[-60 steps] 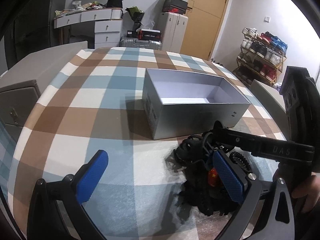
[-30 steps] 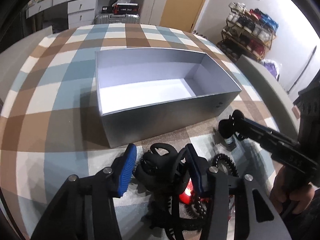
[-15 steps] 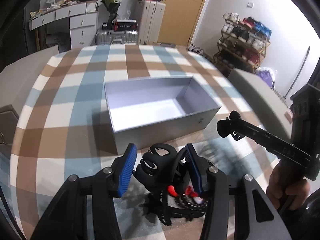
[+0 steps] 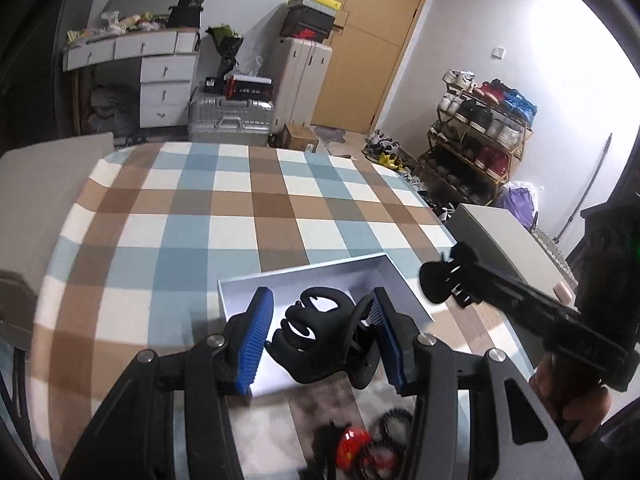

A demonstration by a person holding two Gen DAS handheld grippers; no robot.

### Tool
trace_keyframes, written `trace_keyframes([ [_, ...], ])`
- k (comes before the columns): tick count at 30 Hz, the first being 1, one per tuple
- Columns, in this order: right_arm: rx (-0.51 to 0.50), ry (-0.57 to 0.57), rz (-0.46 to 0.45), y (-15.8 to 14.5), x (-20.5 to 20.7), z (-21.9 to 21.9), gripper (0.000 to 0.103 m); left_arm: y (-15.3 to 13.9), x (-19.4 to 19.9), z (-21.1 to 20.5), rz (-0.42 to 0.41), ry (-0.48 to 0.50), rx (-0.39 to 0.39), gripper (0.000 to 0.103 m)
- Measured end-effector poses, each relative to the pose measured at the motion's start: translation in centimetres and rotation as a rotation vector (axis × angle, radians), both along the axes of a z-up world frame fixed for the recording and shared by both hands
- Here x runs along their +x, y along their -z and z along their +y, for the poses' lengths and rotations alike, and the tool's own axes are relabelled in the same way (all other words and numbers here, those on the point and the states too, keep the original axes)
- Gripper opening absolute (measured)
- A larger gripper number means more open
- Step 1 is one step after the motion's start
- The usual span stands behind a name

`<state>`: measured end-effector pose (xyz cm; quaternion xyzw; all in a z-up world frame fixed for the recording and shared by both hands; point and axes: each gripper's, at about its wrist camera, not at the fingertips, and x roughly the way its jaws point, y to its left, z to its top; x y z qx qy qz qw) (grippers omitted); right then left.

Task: Organize jewelry
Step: 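Carry the black hair ties into the silver box and open the right gripper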

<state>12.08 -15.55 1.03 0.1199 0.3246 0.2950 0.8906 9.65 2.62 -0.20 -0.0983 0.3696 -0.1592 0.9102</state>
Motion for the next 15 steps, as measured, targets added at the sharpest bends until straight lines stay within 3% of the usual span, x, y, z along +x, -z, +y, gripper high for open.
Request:
trace_keyframes([
  [7,-0.056,-0.062,0.117,3.6,3.8,2.7,0.05,3.2,3.5,-0.2,0.089,0.009,-0.03,0.044],
  [15,-0.093,-0.066,0.189,6.0,5.0,3.2,0.05,3.9,4.0,-0.6,0.121,0.028,-0.042,0.044],
])
